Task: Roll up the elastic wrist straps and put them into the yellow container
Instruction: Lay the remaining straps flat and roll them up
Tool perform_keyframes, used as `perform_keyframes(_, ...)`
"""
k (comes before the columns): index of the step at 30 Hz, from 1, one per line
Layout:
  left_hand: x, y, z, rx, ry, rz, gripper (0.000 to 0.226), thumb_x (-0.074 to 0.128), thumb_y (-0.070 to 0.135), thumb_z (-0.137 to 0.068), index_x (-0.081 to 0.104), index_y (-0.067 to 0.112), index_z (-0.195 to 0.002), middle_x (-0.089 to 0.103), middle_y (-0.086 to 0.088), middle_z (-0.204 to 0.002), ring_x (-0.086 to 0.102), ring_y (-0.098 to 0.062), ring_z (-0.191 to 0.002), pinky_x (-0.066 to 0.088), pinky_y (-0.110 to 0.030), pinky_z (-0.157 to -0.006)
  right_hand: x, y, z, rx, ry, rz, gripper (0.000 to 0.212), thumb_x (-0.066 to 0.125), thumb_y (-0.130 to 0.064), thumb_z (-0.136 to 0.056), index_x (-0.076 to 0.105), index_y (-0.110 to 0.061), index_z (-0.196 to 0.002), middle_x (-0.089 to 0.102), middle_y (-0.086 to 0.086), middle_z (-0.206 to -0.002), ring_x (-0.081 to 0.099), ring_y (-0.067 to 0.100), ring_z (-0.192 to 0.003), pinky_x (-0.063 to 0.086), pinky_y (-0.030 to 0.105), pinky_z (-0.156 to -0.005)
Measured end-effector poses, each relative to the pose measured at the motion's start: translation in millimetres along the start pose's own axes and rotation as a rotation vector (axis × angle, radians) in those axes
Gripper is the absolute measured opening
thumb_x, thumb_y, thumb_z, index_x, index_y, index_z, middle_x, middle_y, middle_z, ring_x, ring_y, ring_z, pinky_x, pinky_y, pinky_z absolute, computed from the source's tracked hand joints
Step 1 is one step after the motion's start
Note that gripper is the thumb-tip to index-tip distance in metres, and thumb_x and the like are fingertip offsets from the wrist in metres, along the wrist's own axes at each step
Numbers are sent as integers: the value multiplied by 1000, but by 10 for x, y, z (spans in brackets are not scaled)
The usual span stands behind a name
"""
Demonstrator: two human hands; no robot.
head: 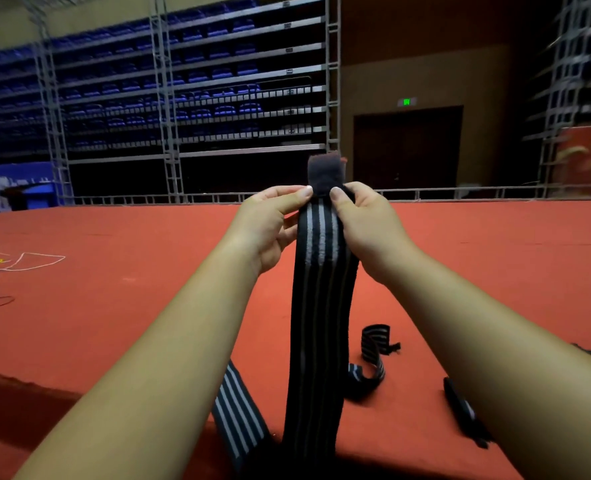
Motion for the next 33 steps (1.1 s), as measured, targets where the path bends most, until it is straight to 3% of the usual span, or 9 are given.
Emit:
perform_keyframes(5,329,44,104,-62,-167,46,43,71,20,-104,66,-3,-141,74,-20,-132,72,-25,-113,64,-34,-95,-227,-214,94,-16,-41,-123,20,53,-24,-115,73,-19,-115,82,10,-107,79,20,-93,62,46,-91)
perform_keyframes(9,472,27,161,-99,-192,145,39,68,10,-104,64,-4,-141,78,-14,-112,78,-17,-96,65,-27,-82,-343,-257,206,-6,-61,-73,25,49,-27,-116,73,-22,-120,83,5,-109,79,19,-100,61,46,-95)
perform_keyframes(13,572,-74,148,-126,-210,158,26,68,4,-102,69,1,-128,79,-13,-109,80,-19,-93,66,-29,-86,-418,-136,280,65,-82,-92,33,46,-37,-116,76,-22,-117,82,5,-111,78,24,-108,60,48,-101)
perform_keyframes(17,572,-189,74,-82,-179,118,32,70,-1,-100,70,0,-131,79,-13,-113,80,-19,-96,66,-29,-87,-508,24,301,100,-53,-167,39,43,-45,-116,76,-26,-122,82,0,-106,76,17,-96,59,37,-81)
perform_keyframes(22,548,-474,40,-82,-167,80,28,61,-7,-104,74,4,-126,81,-14,-112,80,-21,-98,65,-26,-84,-548,367,286,125,-76,-267,28,49,-26,-116,71,-26,-135,81,7,-117,78,20,-101,60,31,-76)
perform_keyframes(25,494,-648,-9,-68,-150,20,31,57,-11,-103,77,7,-118,82,-14,-112,80,-22,-102,64,-25,-85,-538,579,308,184,-96,-390,29,52,-15,-114,71,-21,-136,78,19,-122,73,32,-103,57,39,-82)
perform_keyframes(27,452,-759,-43,-50,-133,-45,32,56,-13,-103,78,6,-114,82,-15,-111,80,-24,-104,63,-24,-84,-550,733,322,223,-93,-430,31,51,-7,-112,72,-18,-133,75,25,-125,71,36,-103,56,42,-83)
perform_keyframes(30,383,-924,-76,-25,-101,-147,37,52,-17,-99,79,4,-111,82,-17,-109,80,-26,-103,62,-25,-87,-596,978,325,271,-53,-438,38,46,3,-108,76,-15,-122,80,20,-115,75,32,-94,62,38,-74)
perform_keyframes(33,338,-1098,-80,-23,-76,-179,36,52,-17,-98,80,4,-107,83,-14,-101,80,-22,-96,62,-24,-85,-622,1188,334,315,-21,-469,34,50,-1,-106,81,-12,-114,81,17,-114,74,30,-89,60,31,-64)
Point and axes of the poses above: each hand's wrist, its own z-axis away from the middle knuckle, its own x-axis out of the palm, y = z × x, the point moved 9 cm from there along -z, towards the middle knuckle
